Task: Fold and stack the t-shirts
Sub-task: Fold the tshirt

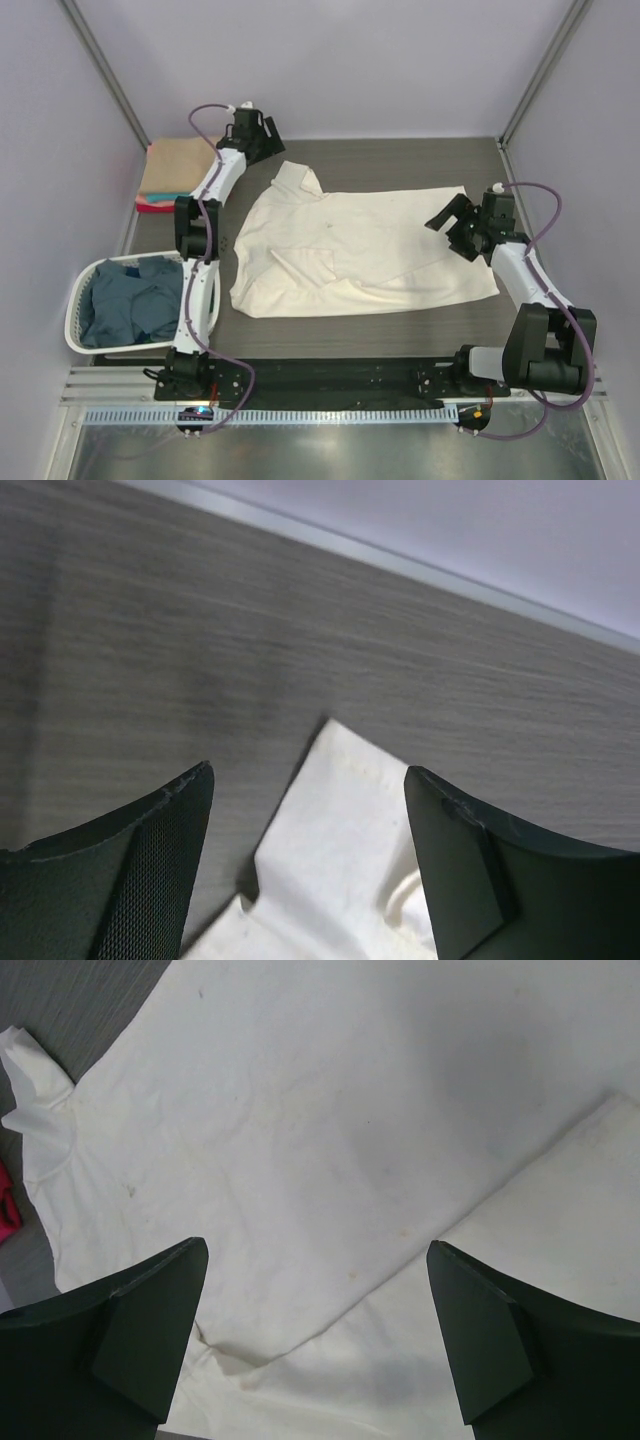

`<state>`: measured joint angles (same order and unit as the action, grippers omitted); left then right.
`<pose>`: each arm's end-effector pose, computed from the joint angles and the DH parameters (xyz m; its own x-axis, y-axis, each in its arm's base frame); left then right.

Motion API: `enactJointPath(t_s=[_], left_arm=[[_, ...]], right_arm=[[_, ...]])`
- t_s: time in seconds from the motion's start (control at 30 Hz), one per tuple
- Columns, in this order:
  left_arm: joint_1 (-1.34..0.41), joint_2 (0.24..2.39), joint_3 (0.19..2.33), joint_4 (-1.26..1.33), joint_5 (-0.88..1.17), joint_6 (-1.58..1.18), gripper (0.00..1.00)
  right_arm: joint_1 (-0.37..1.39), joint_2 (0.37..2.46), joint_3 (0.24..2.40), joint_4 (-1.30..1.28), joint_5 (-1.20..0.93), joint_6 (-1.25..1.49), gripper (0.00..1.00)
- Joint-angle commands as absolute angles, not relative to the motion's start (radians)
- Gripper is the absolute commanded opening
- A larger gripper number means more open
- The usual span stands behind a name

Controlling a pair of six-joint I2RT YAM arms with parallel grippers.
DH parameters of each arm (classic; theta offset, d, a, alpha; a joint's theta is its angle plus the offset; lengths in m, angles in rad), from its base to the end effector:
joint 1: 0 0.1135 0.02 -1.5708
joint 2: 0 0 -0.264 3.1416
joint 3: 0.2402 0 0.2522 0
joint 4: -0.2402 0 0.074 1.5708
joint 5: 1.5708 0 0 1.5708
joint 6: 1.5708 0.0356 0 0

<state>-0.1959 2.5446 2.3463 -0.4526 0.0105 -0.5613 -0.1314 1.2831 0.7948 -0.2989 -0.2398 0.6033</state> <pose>0.5664 -0.1128 0.2061 -0.6111 -0.4214 -0.6701 -0.1446 0.8917 -0.4288 0.2650 -0.0265 0.2278 -0.6004 0.6353 -0.4858 0.3664 0.7584 0.5390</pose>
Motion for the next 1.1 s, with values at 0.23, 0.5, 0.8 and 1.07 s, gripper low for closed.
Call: enactJointPath(t_s=[0.23,0.5,0.8,1.07], left_arm=[[-0.206,2.767,2.464,-0.37,0.17,-0.647,0.71],[-0.23,2.76,2.416,-0.368,0.193,-0.721,0.58],[-0.233,2.744,2.381,-0.376,0.175,-0.73,0.34],[-0.235,2.743,2.379,-0.376,0.202,-0.721,0.05]], right_arm=[[-0.112,1.292,0.807,-0.259,-0.245,0.581,0.98],[-0.112,1.302,0.815,-0.259,-0.241,0.578,0.97],[-0.112,1.298,0.807,-0.262,-0.241,0.575,0.98],[-0.112,1.31,0.807,-0.264,-0.236,0.572,0.97]])
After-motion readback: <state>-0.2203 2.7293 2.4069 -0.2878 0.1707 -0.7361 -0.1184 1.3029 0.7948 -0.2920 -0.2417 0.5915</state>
